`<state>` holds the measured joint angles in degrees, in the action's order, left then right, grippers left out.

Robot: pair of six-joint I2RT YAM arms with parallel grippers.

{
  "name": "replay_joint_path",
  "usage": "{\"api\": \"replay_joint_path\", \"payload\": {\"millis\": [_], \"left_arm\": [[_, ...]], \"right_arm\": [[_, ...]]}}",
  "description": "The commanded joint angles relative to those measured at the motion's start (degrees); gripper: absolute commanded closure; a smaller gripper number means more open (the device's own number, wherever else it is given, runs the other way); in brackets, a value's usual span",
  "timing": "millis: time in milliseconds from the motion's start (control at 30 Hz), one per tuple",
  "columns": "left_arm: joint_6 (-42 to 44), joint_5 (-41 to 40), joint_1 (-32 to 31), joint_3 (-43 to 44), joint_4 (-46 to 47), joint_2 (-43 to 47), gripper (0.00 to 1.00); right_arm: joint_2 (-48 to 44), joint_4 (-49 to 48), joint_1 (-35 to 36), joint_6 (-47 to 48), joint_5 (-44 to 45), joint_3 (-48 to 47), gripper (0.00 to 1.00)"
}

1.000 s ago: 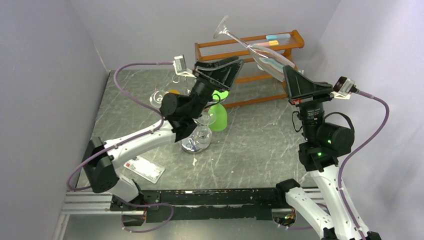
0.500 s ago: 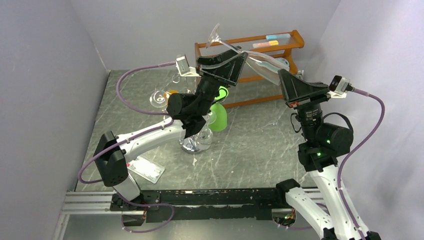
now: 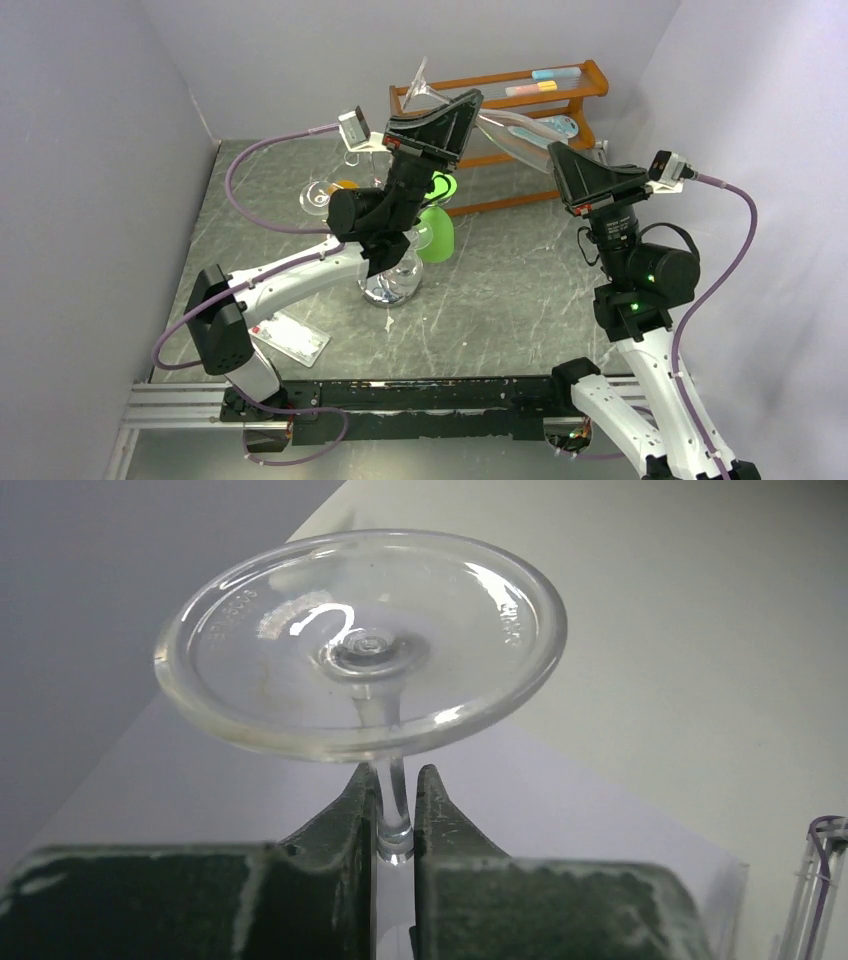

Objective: Place the wine glass upside down on the wine glass rack

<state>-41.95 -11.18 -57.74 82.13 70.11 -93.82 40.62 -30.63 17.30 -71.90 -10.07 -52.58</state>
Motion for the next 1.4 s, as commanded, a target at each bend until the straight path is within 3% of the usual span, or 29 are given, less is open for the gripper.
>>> {"api": "replay_joint_path", "payload": {"millis": [0,33,100,233,300,433,600,700,800,1067,1267,1367], "left_arm": [[2.98,2.18,-0.49,1.39,10.70,1.62,0.95],[3.70,2.43,-0.53,1.15,10.82,1.96,0.95],[5.19,2.46,-0.54,0.19,10.74,2.86,0.95],[8.59,3.98,-0.54,-0.26,6.92,5.32,0.95],[10.80,5.38,-0.56,-0.28,2.91,7.11,0.95],[16.58,7.39,-0.58,-0.09,-10.91,12.03,0.95],[24.06,11.54,-0.54,3.96,-37.22,17.78,0.95],[28.89,15.32,-0.54,6.99,-53.08,20.24,0.95],[33.11,19.60,-0.54,8.35,-62.64,21.92,0.95],[41.29,33.50,-0.55,8.35,-75.95,23.12,0.95],[43.78,40.66,-0.56,6.07,-76.68,21.81,0.95],[44.60,42.19,-0.61,4.70,-74.92,21.61,0.95]], "right_arm": [[-0.81,-0.64,-0.20,-0.72,-1.85,-0.20,1.00],[-0.86,0.29,-0.24,-0.30,-1.63,-0.35,0.98],[-1.25,2.72,-0.20,0.70,-0.69,-0.71,0.83],[-2.61,8.29,-0.22,4.18,1.88,-1.84,0.45],[-3.37,12.23,-0.23,7.14,3.90,-2.66,0.31],[-5.58,19.10,-0.24,13.84,7.12,-4.38,0.19],[-3.90,29.25,-0.25,23.07,5.94,-12.02,0.16],[0.39,37.32,-0.25,29.18,0.86,-19.38,0.16],[4.45,42.25,-0.18,31.99,-6.89,-25.58,0.17],[11.89,46.14,-0.25,23.97,-33.49,-33.27,0.22],[9.93,41.60,-0.24,9.93,-35.20,-31.82,0.25],[9.38,41.73,-0.24,3.05,-33.95,-29.91,0.31]]}}
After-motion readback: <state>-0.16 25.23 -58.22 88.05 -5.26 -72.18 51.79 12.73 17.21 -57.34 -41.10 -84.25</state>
